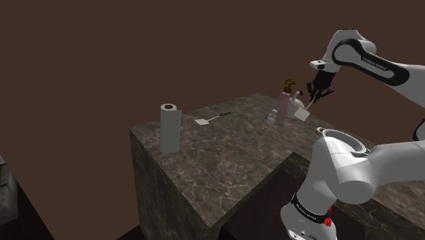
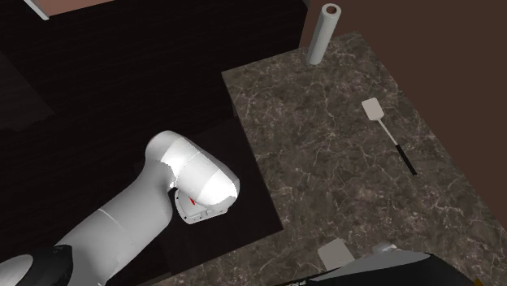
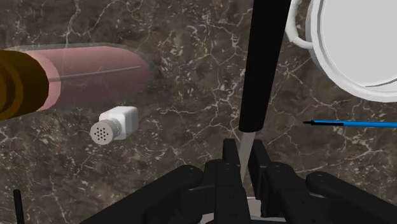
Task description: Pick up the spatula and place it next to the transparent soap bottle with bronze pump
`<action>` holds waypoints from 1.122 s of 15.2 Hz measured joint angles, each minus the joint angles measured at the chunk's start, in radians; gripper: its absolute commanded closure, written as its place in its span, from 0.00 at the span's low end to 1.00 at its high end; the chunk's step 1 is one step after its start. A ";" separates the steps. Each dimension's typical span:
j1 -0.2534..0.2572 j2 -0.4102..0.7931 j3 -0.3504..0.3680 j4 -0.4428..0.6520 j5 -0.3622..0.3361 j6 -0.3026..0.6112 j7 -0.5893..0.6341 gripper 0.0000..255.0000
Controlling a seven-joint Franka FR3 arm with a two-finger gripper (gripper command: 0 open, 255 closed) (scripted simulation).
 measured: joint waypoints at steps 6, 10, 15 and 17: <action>-0.016 -0.032 -0.037 -0.071 -0.035 0.048 0.017 1.00; -0.027 -0.054 -0.065 -0.122 -0.061 0.083 0.031 1.00; -0.036 -0.075 -0.105 -0.172 -0.097 0.124 0.043 1.00; -0.042 -0.084 -0.122 -0.193 -0.113 0.140 0.047 1.00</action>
